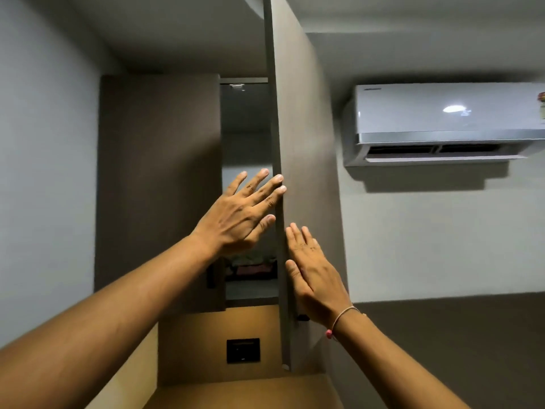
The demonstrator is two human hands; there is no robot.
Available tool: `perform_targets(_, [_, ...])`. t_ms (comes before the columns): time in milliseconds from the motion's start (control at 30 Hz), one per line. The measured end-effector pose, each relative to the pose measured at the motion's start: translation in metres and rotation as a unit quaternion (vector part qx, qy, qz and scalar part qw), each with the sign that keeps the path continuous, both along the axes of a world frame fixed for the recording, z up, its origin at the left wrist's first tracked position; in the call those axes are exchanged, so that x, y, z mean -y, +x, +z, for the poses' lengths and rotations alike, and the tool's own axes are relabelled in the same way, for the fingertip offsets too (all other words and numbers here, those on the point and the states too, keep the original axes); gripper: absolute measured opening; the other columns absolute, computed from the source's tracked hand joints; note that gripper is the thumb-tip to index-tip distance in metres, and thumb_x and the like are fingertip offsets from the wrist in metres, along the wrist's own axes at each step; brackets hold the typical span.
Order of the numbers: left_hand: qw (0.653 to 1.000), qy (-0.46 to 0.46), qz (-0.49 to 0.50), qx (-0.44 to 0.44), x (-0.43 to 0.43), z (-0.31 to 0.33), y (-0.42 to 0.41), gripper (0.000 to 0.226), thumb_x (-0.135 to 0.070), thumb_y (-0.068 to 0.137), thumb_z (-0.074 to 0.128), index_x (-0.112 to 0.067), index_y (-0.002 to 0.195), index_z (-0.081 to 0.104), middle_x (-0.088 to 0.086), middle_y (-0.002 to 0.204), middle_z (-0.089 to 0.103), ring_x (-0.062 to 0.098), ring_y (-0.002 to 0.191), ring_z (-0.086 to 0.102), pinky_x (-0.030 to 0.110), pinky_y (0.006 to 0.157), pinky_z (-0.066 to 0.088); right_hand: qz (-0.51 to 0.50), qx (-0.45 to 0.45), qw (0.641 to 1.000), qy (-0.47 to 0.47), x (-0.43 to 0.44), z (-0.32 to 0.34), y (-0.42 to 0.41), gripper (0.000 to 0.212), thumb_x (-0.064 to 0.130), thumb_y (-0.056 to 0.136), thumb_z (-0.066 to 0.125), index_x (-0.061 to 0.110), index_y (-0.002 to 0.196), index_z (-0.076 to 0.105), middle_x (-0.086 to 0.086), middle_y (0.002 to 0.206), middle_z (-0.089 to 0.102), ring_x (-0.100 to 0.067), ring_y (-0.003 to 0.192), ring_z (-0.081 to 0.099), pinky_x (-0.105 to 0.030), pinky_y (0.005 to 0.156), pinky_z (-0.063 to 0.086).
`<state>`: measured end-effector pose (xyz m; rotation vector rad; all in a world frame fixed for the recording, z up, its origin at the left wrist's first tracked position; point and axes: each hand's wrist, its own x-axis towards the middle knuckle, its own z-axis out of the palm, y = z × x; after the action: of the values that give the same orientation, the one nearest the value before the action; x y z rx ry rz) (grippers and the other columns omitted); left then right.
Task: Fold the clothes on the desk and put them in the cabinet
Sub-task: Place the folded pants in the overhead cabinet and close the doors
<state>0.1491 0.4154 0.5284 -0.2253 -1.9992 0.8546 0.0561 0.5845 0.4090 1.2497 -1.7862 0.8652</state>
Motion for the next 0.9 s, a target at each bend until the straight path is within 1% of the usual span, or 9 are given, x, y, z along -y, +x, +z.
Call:
perform_targets(67, [0.999,0.031,0.034,-0.003,0.032,-0.005,0.001,0.06,-0.047,0.101,0.013,-0.019,0.153,0.007,0.003,0.162,0.003,0.023,0.15,-0.002,0.049,0.121,0.008,-0.021,-0.014,0.998,0.058,0.029,0.008,-0.017,0.057,0.041,0.099,0.02,0.031,0.151,-0.002,0.013,0.159,-0.005,-0.008,0.148,-0.011,-0.027,0.12,-0.005])
perform_targets(200, [0.988,0.118,0.095,0.015,0.091,-0.019,-0.016,0.061,-0.049,0.098,0.009,-0.022,0.153,0.005,-0.001,0.163,0.002,0.02,0.149,-0.005,0.047,0.121,0.003,-0.126,-0.034,0.977,0.169,0.078,0.026,-0.065,0.057,0.038,0.103,0.024,0.023,0.154,0.002,0.003,0.162,-0.006,-0.022,0.15,-0.008,-0.036,0.119,-0.004])
perform_targets(267, [0.979,0.169,0.111,0.026,0.119,-0.032,-0.029,0.061,-0.048,0.098,0.011,-0.022,0.153,0.008,-0.001,0.163,0.004,0.02,0.149,-0.004,0.046,0.12,0.003,-0.155,-0.031,0.964,0.214,0.099,0.029,-0.085,0.06,0.037,0.103,0.025,0.023,0.154,-0.003,0.002,0.162,-0.011,-0.025,0.15,-0.009,-0.04,0.12,-0.003])
perform_targets(333, [0.968,0.215,0.124,0.032,0.15,-0.049,-0.046,0.061,-0.047,0.099,0.015,-0.02,0.153,0.009,-0.001,0.163,0.003,0.02,0.149,-0.004,0.046,0.12,0.001,-0.17,-0.03,0.956,0.238,0.122,0.027,-0.103,0.065,0.035,0.102,0.028,0.023,0.153,-0.01,0.003,0.159,-0.021,-0.027,0.149,-0.013,-0.044,0.121,-0.002])
perform_targets(433, [0.952,0.258,0.157,0.054,0.194,-0.072,-0.069,0.062,-0.047,0.1,0.017,-0.018,0.153,0.006,0.001,0.163,0.0,0.022,0.149,-0.006,0.046,0.119,-0.001,-0.191,-0.022,0.952,0.239,0.149,0.024,-0.122,0.069,0.033,0.1,0.03,0.024,0.151,-0.016,0.005,0.153,-0.029,-0.028,0.147,-0.019,-0.047,0.121,-0.003])
perform_targets(533, [0.942,0.271,0.185,0.069,0.233,-0.088,-0.089,0.062,-0.047,0.1,0.015,-0.018,0.153,0.001,0.002,0.163,-0.005,0.024,0.149,-0.009,0.047,0.119,-0.002,-0.21,-0.014,0.953,0.217,0.173,0.018,-0.139,0.069,0.033,0.099,0.029,0.025,0.151,-0.017,0.004,0.156,-0.027,-0.027,0.146,-0.022,-0.048,0.121,-0.005])
perform_targets(600, [0.941,0.274,0.191,0.063,0.254,-0.094,-0.101,0.062,-0.048,0.1,0.014,-0.018,0.152,-0.001,0.002,0.162,-0.007,0.024,0.149,-0.01,0.047,0.118,-0.003,-0.221,-0.013,0.954,0.202,0.185,0.014,-0.149,0.069,0.033,0.099,0.028,0.026,0.15,-0.018,0.004,0.157,-0.027,-0.028,0.145,-0.024,-0.048,0.121,-0.006])
perform_targets(767, [0.953,0.261,0.153,0.028,0.288,-0.114,-0.122,0.064,-0.051,0.097,0.009,-0.02,0.149,-0.014,0.003,0.16,-0.018,0.021,0.146,-0.017,0.043,0.117,-0.009,-0.237,-0.035,0.959,0.154,0.205,0.003,-0.17,0.07,0.037,0.099,0.026,0.026,0.149,-0.021,0.003,0.157,-0.029,-0.027,0.144,-0.028,-0.046,0.119,-0.01])
perform_targets(900, [0.956,0.269,0.117,0.01,0.297,-0.127,-0.136,0.068,-0.054,0.094,0.002,-0.018,0.149,-0.018,0.004,0.157,-0.025,0.022,0.145,-0.024,0.043,0.117,-0.011,-0.254,-0.042,0.956,0.139,0.215,-0.005,-0.182,0.07,0.039,0.099,0.026,0.026,0.15,-0.021,0.004,0.157,-0.029,-0.026,0.144,-0.028,-0.045,0.119,-0.011])
